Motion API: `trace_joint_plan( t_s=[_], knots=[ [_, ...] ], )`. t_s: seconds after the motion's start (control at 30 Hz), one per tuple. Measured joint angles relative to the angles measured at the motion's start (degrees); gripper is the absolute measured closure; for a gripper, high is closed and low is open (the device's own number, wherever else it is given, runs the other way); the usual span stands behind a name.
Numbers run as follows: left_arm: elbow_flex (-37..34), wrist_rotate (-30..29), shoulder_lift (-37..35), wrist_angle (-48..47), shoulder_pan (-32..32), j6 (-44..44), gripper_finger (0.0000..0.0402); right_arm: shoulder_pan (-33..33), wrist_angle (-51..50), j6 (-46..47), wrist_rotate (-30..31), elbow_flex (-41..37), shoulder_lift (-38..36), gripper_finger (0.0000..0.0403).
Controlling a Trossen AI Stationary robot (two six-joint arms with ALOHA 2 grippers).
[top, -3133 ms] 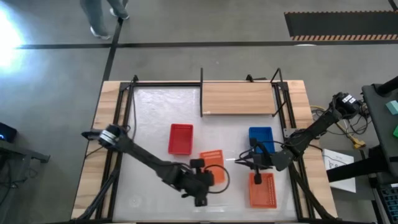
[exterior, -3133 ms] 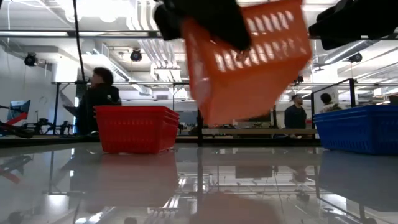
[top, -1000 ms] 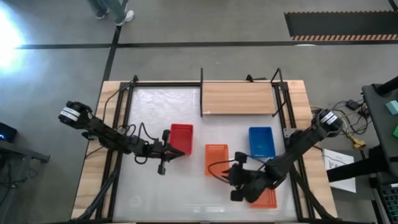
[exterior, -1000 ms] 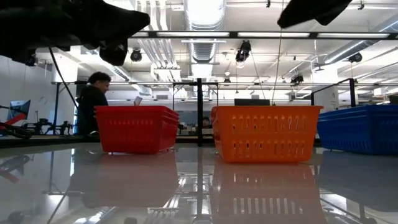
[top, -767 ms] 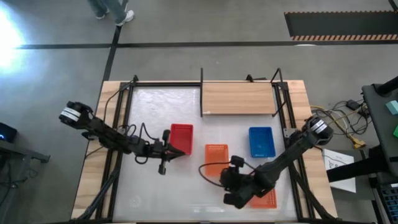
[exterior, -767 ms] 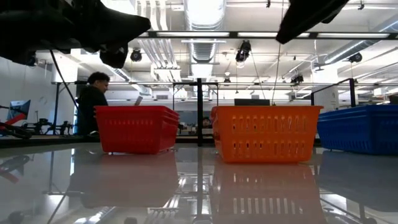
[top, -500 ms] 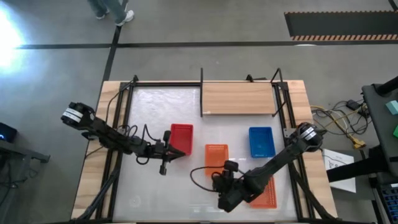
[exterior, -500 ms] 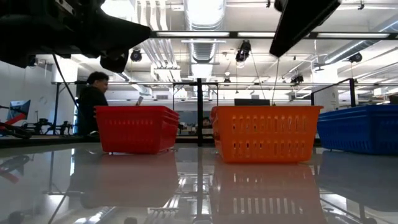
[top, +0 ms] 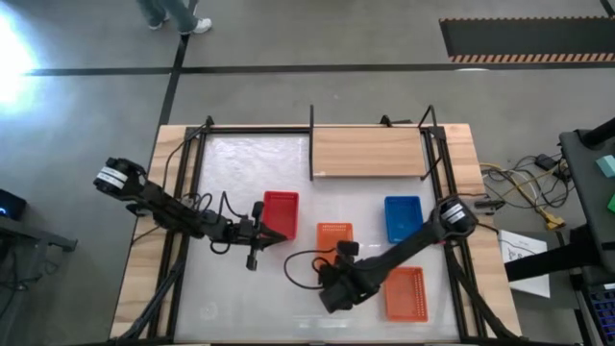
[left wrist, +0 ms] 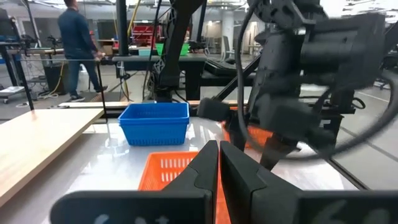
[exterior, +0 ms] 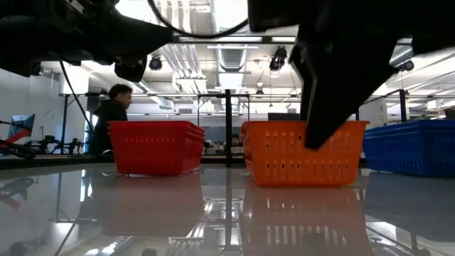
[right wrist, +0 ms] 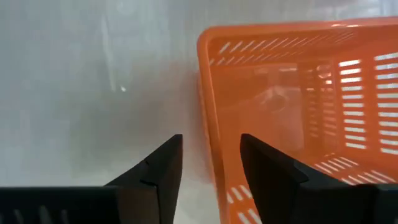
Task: Stack baskets on shelf by color
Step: Stack the top orange basket on top of the bottom stacked orange baskets
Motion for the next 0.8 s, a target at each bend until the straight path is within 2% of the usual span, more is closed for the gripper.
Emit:
trace_joint_plan(
  t_s=[0.13,0.37,0.57,0.8],
  knots=[
    [0.0,0.0,0.0,0.0,0.0,0.0,0.0402,-0.11,-0.56,-1.48,-0.18,-0.05,0.31,0.0287],
    [-0.39,0.0,0.0,-0.18,0.0,0.02,0.0401,-0.26,-1.3,-1.4,-1.52,-0.07,-1.2,0.0385],
    [-0.5,0.0,0.0,-0.53,0.0,0.02,0.0401,1.39,-2.87,2.52,-1.52,-0.04,-7.05,0.039],
    [-1.2,-0.02,-0.11,-0.55,0.0,0.02,0.0402,9.27,-7.32,11.75,-1.51,0.0,-14.53,0.0391]
  ],
)
